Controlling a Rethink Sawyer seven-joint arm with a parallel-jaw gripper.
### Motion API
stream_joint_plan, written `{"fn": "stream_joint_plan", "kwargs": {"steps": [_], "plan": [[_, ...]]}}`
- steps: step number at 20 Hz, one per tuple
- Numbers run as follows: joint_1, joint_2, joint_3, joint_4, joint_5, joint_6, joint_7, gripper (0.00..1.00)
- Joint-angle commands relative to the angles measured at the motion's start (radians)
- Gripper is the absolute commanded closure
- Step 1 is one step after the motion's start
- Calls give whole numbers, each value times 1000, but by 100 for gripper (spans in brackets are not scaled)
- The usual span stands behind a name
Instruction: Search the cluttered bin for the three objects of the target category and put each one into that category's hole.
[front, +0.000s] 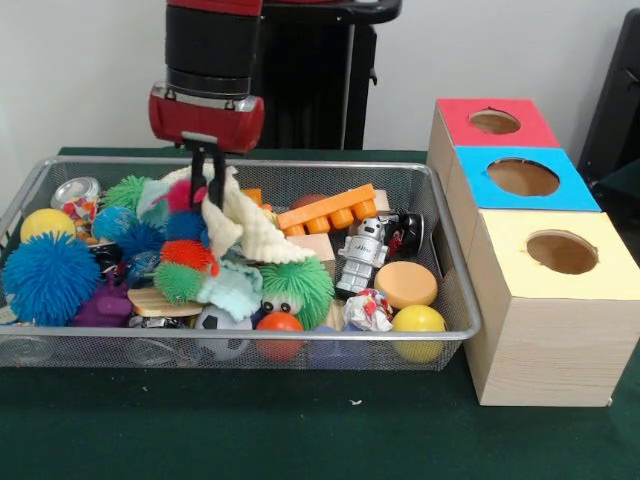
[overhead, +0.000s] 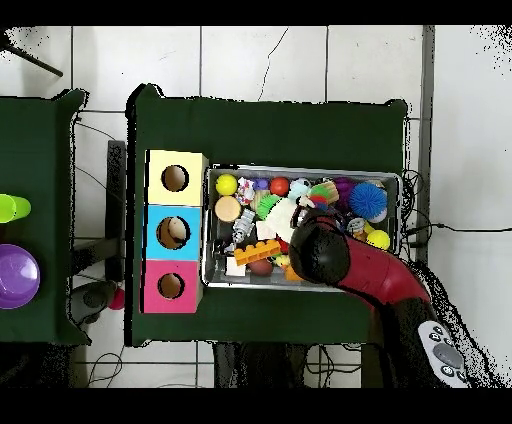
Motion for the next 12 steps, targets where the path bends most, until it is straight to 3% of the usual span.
{"fn": "stream_joint_plan", "kwargs": {"steps": [1, 12], "plan": [[-31, -48, 194, 137, 115, 2, 255, 100], [49, -98, 137, 135, 184, 41, 243, 100]]}}
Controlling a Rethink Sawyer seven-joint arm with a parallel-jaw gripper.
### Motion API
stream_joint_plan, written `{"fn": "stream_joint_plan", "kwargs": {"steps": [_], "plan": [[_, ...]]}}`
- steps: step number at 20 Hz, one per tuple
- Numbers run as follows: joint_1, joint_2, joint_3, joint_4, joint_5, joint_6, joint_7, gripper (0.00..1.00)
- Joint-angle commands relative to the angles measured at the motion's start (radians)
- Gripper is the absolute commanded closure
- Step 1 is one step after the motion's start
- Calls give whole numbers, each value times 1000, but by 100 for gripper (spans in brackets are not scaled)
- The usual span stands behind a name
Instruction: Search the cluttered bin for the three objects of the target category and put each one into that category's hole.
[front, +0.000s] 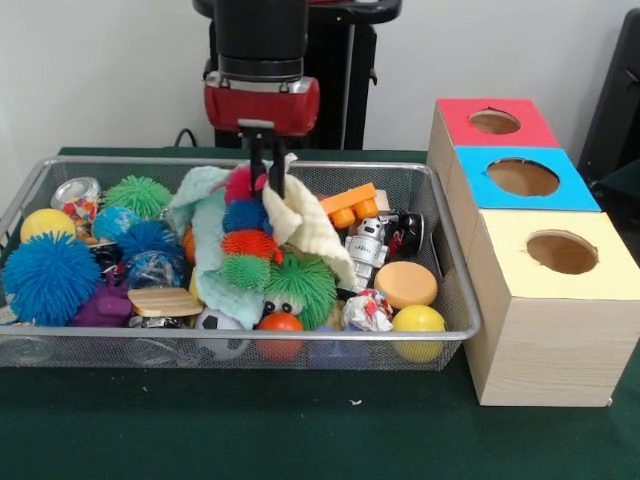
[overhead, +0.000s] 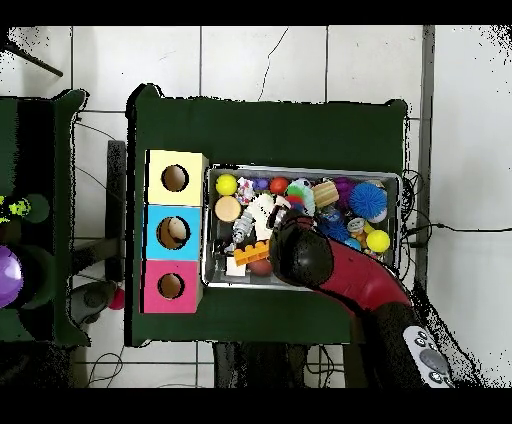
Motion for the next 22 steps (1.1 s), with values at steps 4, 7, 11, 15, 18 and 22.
{"fn": "stream_joint_plan", "kwargs": {"steps": [4, 7, 11, 15, 18, 22], "plan": [[78, -51, 47, 57, 100, 29, 263, 100], [121, -58, 22, 56, 130, 31, 283, 100], [172, -70, -15, 52, 156, 50, 288, 100], [226, -74, -50, 38, 187, 64, 297, 100], [268, -72, -79, 31, 204, 63, 297, 100], [316, -39, -130, -2, 185, 70, 250, 100]]}}
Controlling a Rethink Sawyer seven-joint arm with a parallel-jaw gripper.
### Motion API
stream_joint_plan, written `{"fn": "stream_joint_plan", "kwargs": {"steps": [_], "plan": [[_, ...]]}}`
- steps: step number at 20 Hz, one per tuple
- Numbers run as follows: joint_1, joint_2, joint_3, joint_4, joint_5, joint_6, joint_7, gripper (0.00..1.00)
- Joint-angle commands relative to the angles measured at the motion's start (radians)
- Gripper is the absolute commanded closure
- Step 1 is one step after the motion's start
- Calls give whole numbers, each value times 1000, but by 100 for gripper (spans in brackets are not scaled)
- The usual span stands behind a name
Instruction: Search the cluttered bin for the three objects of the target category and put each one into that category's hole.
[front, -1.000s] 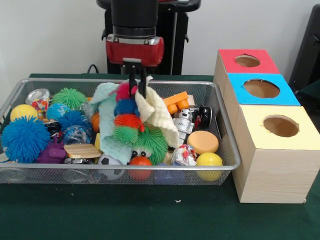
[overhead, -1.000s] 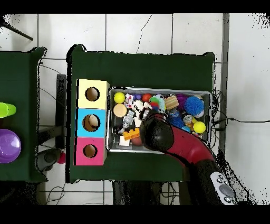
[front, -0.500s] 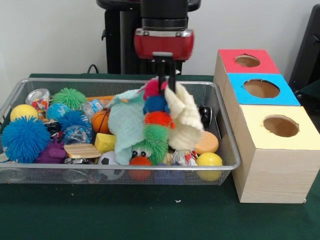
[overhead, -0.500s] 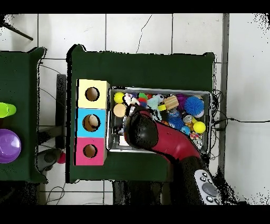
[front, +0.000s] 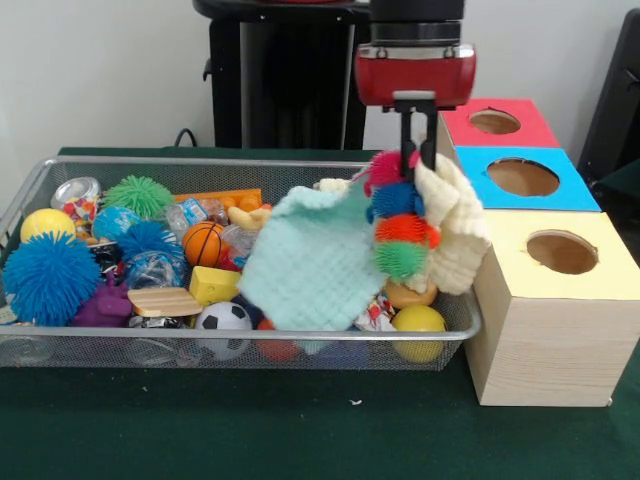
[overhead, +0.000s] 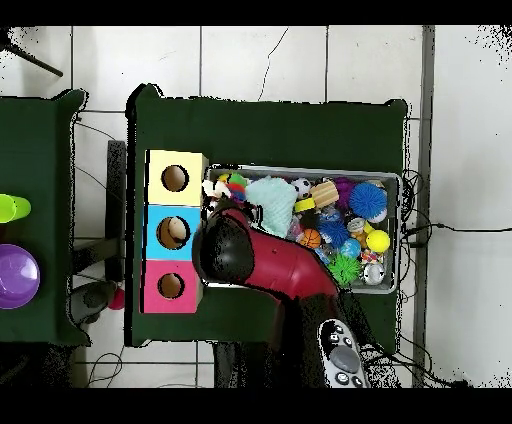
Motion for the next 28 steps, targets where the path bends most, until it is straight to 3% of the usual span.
{"fn": "stream_joint_plan", "kwargs": {"steps": [1, 8, 19, 24, 25, 27, 28], "plan": [[59, 30, -99, -17, 22, 82, 220, 100], [156, 106, -245, -114, -94, 157, 93, 100], [119, 128, -217, -143, -187, 117, 44, 100], [93, 133, -193, -146, -213, 54, 63, 100], [85, 130, -185, -143, -217, 38, 80, 0], [52, 116, -148, -93, -168, -56, 163, 0], [48, 117, -137, -100, -186, -61, 146, 0]]}}
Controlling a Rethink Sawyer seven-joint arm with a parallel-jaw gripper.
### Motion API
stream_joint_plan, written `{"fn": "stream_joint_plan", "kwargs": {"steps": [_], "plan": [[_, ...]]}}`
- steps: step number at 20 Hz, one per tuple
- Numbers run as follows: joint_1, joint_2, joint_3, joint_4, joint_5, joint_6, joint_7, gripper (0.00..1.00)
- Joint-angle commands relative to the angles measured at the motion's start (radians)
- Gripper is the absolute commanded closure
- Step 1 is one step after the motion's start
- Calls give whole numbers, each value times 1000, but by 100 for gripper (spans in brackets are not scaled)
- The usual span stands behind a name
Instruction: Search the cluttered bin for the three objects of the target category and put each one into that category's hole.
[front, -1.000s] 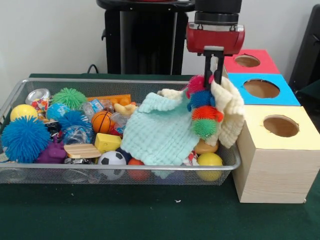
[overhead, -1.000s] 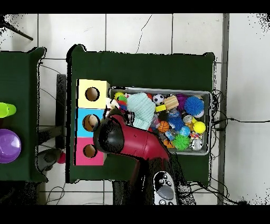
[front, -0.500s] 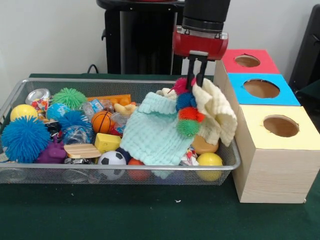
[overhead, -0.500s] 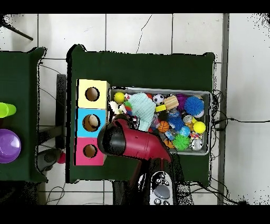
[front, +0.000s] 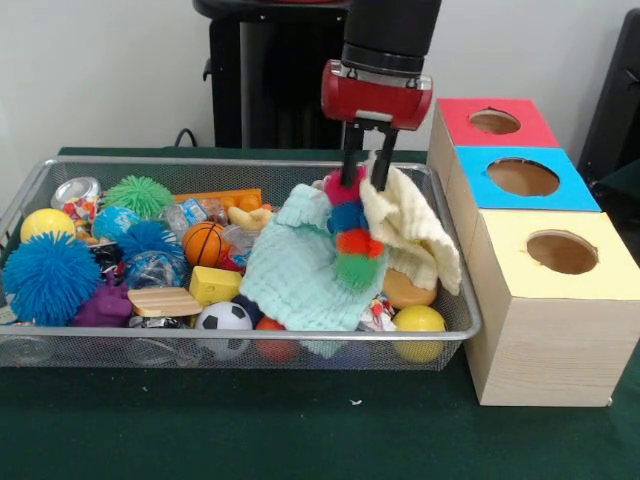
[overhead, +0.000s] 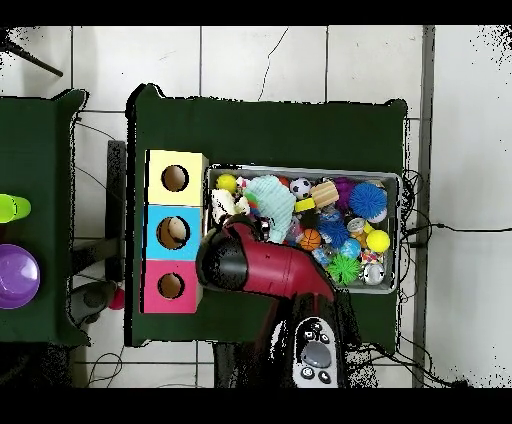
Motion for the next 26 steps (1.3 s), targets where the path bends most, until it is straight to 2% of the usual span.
{"fn": "stream_joint_plan", "kwargs": {"steps": [1, 2, 8, 12, 16, 19, 22, 26], "plan": [[-73, 18, 69, -23, -36, -83, 130, 0], [-79, 16, 78, -16, -22, -90, 147, 0], [-81, -7, 74, -42, -32, 7, 95, 0], [-83, -31, 53, -73, -78, 138, -1, 0], [-93, -31, 31, -103, -153, 223, -88, 0], [-124, -30, 45, -85, -205, 222, -103, 0], [-152, 1, 52, -66, -225, 228, -63, 0], [-181, 35, 65, -55, -283, 205, -58, 0]]}}
